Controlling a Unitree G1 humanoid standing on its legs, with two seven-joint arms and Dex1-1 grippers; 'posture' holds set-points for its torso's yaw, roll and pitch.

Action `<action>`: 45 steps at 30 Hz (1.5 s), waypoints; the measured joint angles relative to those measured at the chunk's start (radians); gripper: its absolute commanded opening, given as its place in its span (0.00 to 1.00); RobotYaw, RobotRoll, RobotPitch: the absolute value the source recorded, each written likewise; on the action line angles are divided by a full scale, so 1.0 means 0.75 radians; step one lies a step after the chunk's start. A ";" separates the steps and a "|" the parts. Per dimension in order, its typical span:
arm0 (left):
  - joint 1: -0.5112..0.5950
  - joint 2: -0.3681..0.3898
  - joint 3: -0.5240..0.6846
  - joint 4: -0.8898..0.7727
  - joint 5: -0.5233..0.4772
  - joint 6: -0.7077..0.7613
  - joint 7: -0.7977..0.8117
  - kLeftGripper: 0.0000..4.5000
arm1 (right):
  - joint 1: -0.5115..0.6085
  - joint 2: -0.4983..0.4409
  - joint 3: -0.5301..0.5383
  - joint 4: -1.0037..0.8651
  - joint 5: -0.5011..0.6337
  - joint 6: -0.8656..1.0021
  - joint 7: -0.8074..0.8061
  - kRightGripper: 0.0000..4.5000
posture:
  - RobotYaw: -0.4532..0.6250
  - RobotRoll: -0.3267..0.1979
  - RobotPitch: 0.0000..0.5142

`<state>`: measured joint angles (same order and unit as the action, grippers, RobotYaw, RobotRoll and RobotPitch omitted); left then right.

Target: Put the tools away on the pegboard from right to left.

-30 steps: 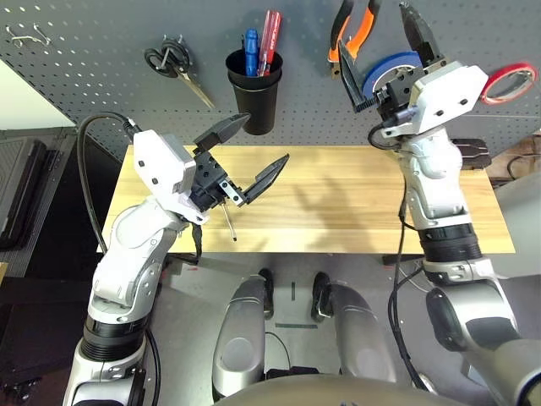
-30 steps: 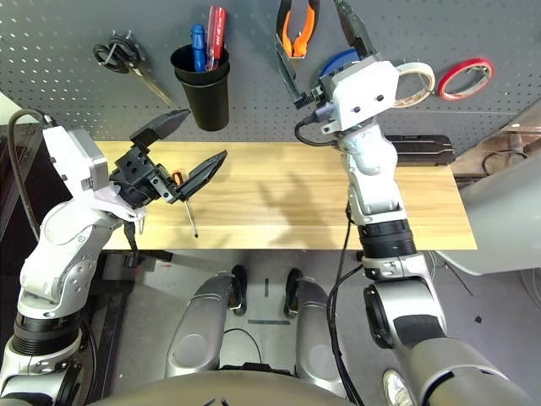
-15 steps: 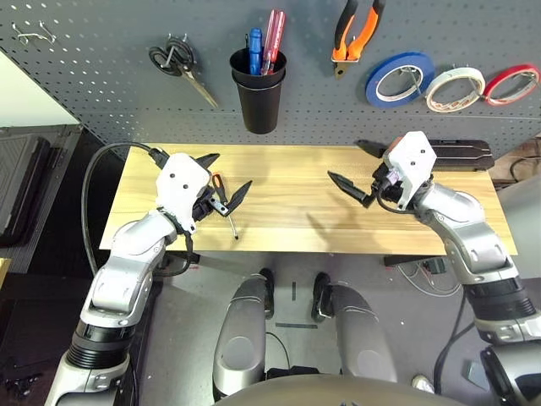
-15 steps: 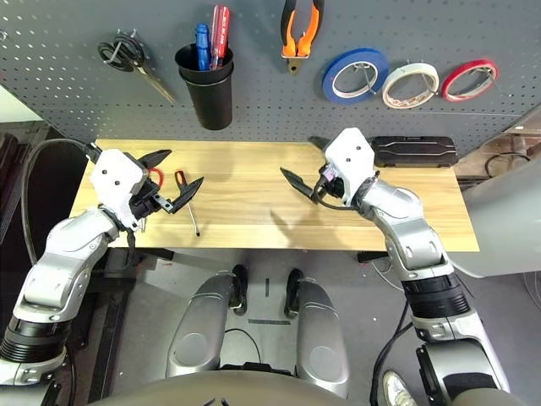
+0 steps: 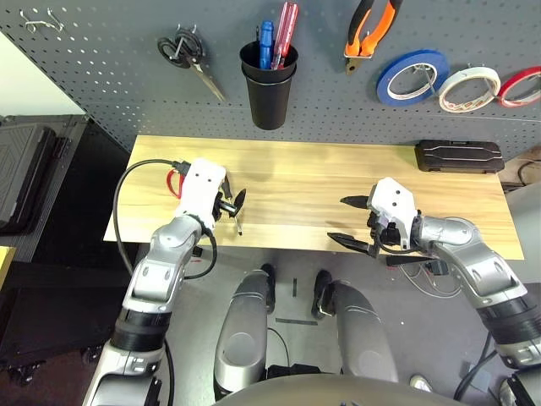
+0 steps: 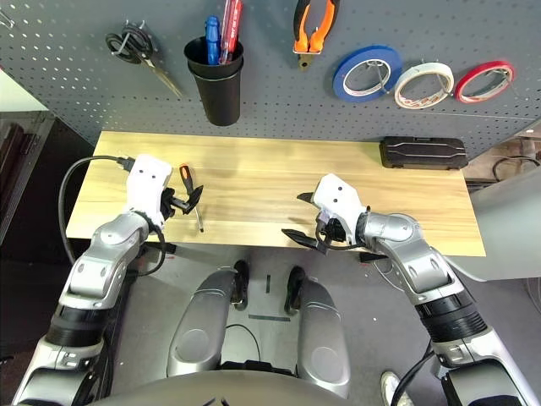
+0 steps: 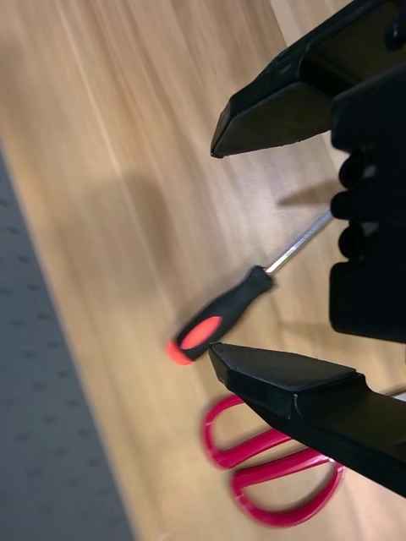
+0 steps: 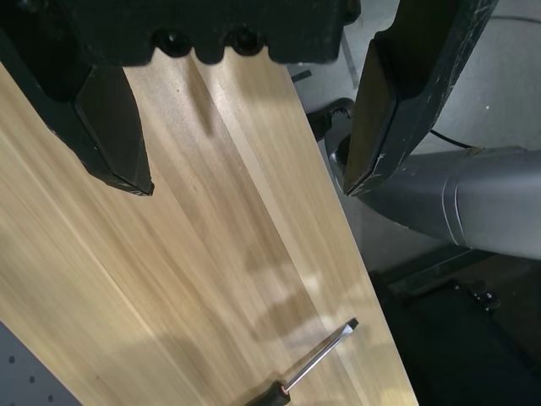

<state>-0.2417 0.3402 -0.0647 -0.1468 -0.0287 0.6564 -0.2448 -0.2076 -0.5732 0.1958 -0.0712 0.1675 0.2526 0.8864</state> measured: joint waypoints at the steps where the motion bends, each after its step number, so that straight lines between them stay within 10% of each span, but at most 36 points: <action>1: -0.016 -0.014 0.002 0.024 0.007 0.025 0.018 1.00 | 0.000 0.001 0.001 0.000 -0.005 0.000 0.000 0.99 | 0.57 0.62 0.68; 15: -0.318 -0.215 0.171 0.398 0.010 0.337 0.263 1.00 | 0.004 0.021 0.045 -0.002 -0.052 -0.023 -0.007 0.99 | 0.55 0.62 0.70; 35: -0.675 -0.289 0.328 1.108 -0.026 0.114 0.399 1.00 | -0.001 0.027 0.047 -0.025 -0.096 -0.031 -0.018 0.99 | 0.51 0.62 0.71; 45: -0.678 -0.292 0.360 1.128 -0.046 0.075 0.421 0.27 | -0.001 0.013 0.046 -0.040 -0.095 -0.033 -0.015 1.00 | 0.52 0.62 0.67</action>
<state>-0.7503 0.1209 0.2051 0.6991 -0.0629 0.7129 0.0708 -0.2085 -0.5633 0.2303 -0.1011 0.0961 0.2280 0.8748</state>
